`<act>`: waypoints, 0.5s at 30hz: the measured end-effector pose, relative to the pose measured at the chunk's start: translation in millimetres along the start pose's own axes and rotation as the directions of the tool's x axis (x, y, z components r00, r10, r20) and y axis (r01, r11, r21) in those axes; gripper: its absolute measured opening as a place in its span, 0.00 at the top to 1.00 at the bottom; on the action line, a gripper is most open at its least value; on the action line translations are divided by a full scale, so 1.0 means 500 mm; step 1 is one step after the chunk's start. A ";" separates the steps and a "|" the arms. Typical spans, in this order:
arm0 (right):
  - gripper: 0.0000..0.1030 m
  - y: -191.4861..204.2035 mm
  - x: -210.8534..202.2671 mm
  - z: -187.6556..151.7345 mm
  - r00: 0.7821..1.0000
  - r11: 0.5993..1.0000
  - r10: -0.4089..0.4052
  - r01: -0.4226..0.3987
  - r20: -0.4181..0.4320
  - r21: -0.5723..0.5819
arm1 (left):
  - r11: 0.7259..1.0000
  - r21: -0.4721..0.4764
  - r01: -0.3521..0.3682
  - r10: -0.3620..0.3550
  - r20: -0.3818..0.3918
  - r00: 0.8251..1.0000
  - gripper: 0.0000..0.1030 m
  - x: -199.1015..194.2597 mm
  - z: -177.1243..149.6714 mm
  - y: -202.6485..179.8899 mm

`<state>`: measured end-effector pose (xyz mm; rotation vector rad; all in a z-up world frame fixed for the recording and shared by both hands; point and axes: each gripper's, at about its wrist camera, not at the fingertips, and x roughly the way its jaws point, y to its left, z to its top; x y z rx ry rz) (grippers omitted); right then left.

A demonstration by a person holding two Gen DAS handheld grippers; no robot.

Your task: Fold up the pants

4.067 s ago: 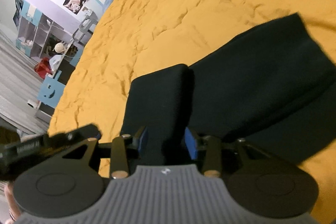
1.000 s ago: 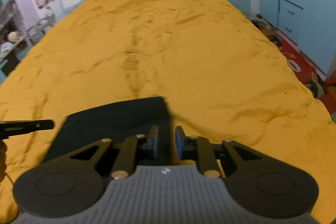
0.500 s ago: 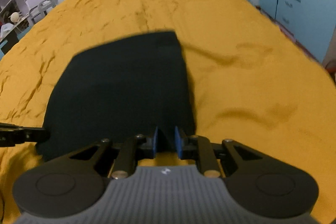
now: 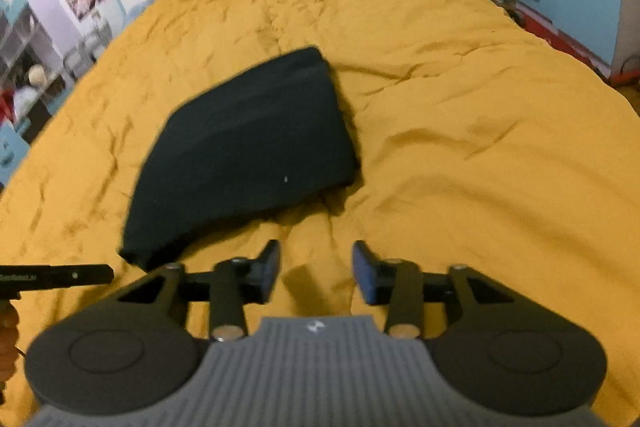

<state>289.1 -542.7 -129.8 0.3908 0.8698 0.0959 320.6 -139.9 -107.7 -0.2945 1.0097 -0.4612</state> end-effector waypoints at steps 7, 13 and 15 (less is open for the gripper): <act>0.36 -0.039 0.002 0.070 0.996 0.986 0.082 -0.087 0.040 0.141 | 0.997 -0.073 0.019 -0.013 0.084 0.996 0.47 0.000 0.067 0.017; 0.36 -0.074 0.080 0.132 0.982 0.953 0.187 -0.191 0.039 0.233 | 0.971 -0.210 0.117 -0.097 0.100 0.990 0.43 0.067 0.086 0.070; 0.35 -0.086 0.113 0.144 0.985 0.952 0.175 -0.172 0.013 0.253 | 0.957 -0.261 0.130 -0.111 0.087 0.990 0.43 0.091 0.087 0.089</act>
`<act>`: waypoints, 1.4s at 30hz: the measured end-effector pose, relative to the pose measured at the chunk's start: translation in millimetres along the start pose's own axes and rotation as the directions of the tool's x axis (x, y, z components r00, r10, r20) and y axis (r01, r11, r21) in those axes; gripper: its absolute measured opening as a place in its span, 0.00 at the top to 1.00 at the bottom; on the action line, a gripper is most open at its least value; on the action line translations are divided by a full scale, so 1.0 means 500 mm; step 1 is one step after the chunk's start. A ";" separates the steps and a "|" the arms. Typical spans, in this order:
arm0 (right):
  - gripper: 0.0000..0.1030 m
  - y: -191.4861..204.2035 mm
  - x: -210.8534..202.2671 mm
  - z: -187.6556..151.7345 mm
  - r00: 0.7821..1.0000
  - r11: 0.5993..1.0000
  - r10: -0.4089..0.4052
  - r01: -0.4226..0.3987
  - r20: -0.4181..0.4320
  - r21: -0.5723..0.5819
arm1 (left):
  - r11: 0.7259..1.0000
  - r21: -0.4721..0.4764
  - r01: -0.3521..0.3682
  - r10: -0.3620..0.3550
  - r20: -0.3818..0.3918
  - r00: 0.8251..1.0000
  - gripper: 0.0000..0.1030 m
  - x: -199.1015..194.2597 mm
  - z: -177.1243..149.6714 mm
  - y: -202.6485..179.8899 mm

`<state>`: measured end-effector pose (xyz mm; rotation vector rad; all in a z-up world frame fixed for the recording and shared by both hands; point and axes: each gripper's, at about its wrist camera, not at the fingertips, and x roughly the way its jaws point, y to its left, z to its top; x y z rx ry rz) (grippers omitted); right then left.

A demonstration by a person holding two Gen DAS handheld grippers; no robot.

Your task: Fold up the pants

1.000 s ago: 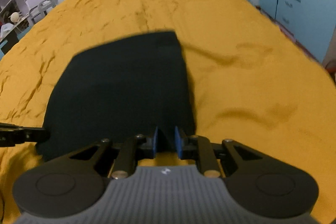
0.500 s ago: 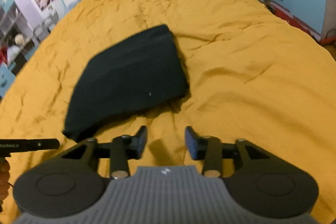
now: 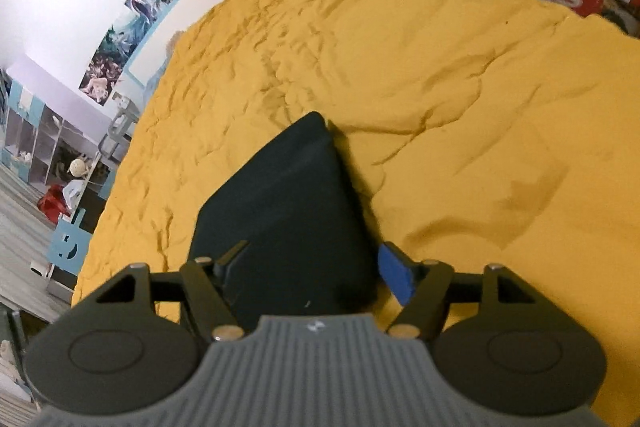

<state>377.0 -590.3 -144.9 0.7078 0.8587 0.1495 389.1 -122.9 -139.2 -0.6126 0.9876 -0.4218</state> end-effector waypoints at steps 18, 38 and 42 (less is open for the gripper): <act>0.42 -0.088 0.201 0.063 0.978 0.973 0.193 -0.180 -0.077 0.144 | 0.948 -0.260 0.182 -0.187 0.007 0.982 0.45 0.162 0.048 0.110; 0.87 0.064 0.108 0.086 0.973 0.966 0.230 -0.226 -0.019 0.128 | 0.992 -0.081 0.098 -0.094 0.056 0.994 0.74 0.008 0.079 0.001; 0.87 0.136 0.056 0.052 0.969 0.962 0.246 -0.240 -0.032 0.127 | 0.998 -0.026 0.057 -0.055 0.041 0.998 0.74 -0.095 0.089 -0.021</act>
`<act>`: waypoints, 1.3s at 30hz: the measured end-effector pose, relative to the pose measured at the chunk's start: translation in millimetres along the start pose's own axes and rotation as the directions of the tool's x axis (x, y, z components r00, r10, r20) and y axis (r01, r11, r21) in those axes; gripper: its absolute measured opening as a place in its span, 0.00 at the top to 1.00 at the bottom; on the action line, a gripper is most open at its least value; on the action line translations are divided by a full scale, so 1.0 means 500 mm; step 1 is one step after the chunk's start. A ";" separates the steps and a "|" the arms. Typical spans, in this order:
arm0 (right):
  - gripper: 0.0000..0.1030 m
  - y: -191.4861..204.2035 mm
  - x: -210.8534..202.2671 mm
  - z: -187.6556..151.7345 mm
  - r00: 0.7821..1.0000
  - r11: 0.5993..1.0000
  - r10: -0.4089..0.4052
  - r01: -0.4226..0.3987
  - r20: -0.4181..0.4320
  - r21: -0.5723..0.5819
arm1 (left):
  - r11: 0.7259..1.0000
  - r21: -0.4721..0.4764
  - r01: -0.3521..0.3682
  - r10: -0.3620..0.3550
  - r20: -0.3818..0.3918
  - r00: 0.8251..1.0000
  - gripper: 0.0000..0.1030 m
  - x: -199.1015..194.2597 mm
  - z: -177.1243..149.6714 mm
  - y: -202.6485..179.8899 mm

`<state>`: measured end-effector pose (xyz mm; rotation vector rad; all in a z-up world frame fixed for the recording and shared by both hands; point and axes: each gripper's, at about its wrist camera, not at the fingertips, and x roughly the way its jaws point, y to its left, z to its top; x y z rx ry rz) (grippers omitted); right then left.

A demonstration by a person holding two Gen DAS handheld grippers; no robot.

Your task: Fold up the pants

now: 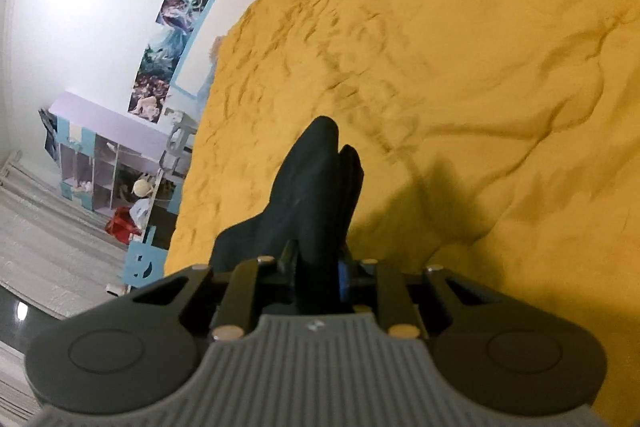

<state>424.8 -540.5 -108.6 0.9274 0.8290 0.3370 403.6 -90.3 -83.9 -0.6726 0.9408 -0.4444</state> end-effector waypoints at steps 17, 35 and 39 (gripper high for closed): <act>0.87 0.155 -0.024 -0.368 0.995 0.999 0.052 -0.052 -0.081 0.010 | 0.992 0.059 -0.113 0.115 -0.018 0.993 0.74 -0.311 -0.103 0.087; 0.82 0.042 0.084 -0.409 0.989 0.997 -0.076 0.073 -0.127 -0.028 | 0.996 -0.061 -0.071 0.069 -0.037 0.997 0.64 -0.212 -0.163 0.283; 0.71 0.088 0.043 -0.400 0.977 0.967 -0.201 0.186 -0.071 -0.175 | 0.980 0.059 -0.189 0.190 -0.010 0.982 0.58 -0.256 -0.164 0.240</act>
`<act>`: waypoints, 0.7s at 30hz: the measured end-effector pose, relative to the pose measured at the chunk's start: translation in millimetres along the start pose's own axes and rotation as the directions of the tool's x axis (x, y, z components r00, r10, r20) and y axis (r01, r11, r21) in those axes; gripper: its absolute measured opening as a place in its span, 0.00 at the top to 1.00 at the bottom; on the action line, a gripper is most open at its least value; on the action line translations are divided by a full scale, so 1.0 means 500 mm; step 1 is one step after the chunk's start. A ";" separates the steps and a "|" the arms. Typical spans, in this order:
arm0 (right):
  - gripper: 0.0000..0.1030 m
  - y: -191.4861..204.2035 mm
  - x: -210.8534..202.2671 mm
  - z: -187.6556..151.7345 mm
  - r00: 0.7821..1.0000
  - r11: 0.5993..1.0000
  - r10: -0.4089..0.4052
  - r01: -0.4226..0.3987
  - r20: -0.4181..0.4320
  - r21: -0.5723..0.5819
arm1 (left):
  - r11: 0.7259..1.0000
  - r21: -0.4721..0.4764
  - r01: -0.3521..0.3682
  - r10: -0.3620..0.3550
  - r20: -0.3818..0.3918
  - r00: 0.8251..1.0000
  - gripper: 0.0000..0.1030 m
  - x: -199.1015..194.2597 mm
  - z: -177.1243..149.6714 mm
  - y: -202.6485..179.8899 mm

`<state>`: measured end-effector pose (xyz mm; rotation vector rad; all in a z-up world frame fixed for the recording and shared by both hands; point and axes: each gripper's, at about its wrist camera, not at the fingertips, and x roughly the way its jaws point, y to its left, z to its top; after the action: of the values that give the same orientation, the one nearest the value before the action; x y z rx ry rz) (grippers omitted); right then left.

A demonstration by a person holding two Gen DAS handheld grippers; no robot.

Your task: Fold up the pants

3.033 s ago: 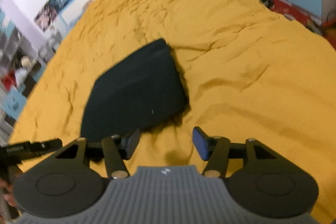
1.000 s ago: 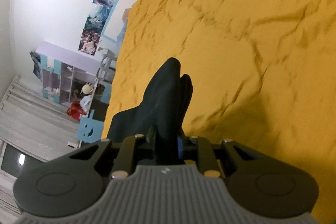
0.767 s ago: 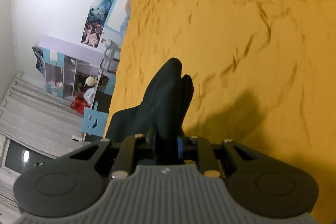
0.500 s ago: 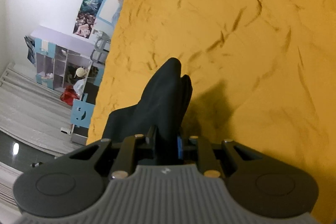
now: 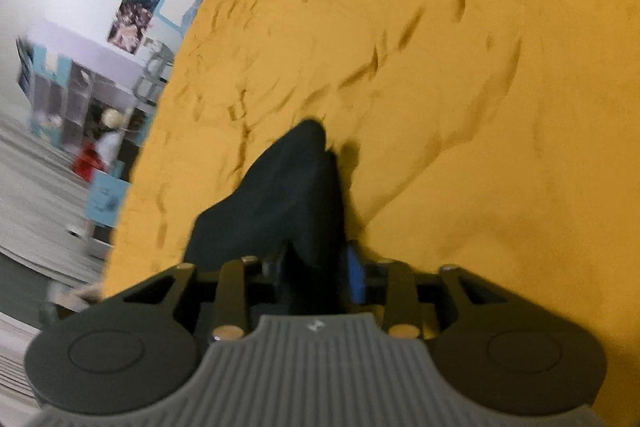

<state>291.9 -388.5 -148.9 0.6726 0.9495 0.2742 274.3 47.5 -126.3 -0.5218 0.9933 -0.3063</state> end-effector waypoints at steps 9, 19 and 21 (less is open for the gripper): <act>0.68 0.129 -0.153 -0.038 0.983 0.897 -0.168 0.182 0.070 -0.403 | 0.929 0.264 -0.259 0.233 0.125 0.964 0.59 -0.184 -0.024 -0.129; 0.59 0.211 -0.084 -0.201 0.958 0.747 -0.178 0.279 0.224 -0.603 | 0.880 0.365 -0.303 0.219 0.254 0.942 0.56 -0.109 -0.164 -0.230; 0.54 0.205 -0.055 -0.216 0.959 0.748 -0.193 0.280 0.208 -0.601 | 0.878 0.355 -0.321 0.240 0.254 0.937 0.51 -0.091 -0.182 -0.224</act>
<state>194.6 -279.5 -108.5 -0.0551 0.7381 0.2931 171.4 -49.9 -72.2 -0.0351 0.7682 -0.1778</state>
